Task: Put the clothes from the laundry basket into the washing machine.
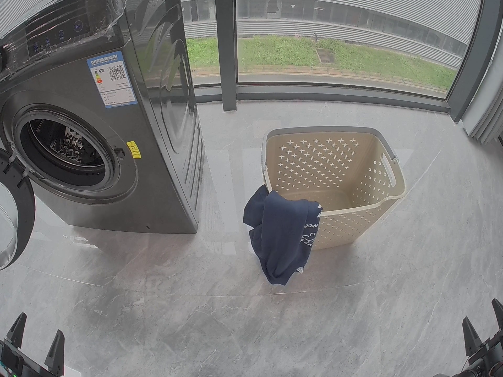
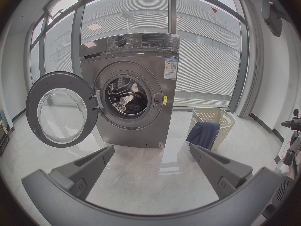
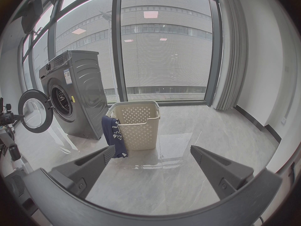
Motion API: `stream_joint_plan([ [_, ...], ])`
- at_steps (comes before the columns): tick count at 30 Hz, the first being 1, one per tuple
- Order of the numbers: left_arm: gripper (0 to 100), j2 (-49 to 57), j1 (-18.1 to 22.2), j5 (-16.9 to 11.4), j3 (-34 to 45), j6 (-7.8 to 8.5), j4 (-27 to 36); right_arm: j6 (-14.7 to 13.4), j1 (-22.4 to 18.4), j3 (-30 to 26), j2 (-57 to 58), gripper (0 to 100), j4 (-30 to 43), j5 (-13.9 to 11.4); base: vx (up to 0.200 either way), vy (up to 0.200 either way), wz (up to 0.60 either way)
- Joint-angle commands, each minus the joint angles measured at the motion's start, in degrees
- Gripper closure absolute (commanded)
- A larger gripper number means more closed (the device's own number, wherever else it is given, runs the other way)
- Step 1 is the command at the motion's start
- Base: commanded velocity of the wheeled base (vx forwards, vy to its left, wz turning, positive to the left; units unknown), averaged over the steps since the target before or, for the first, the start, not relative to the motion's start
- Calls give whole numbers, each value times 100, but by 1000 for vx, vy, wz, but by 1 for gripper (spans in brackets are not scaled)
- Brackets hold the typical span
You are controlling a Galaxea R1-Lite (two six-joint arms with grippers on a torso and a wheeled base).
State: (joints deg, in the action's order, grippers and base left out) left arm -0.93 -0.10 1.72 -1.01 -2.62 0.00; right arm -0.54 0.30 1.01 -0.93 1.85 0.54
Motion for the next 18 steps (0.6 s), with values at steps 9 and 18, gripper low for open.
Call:
stream_joint_plan([
  [9, 0, 31, 1, -5, 92, 7, 0, 10, -13, -31, 93, 0, -1, -1, 0, 0, 0],
  [18, 0, 40, 1, -5, 92, -2, 0, -254, 22, 558, 57, 0, -915, 61, 44, 0, 0],
])
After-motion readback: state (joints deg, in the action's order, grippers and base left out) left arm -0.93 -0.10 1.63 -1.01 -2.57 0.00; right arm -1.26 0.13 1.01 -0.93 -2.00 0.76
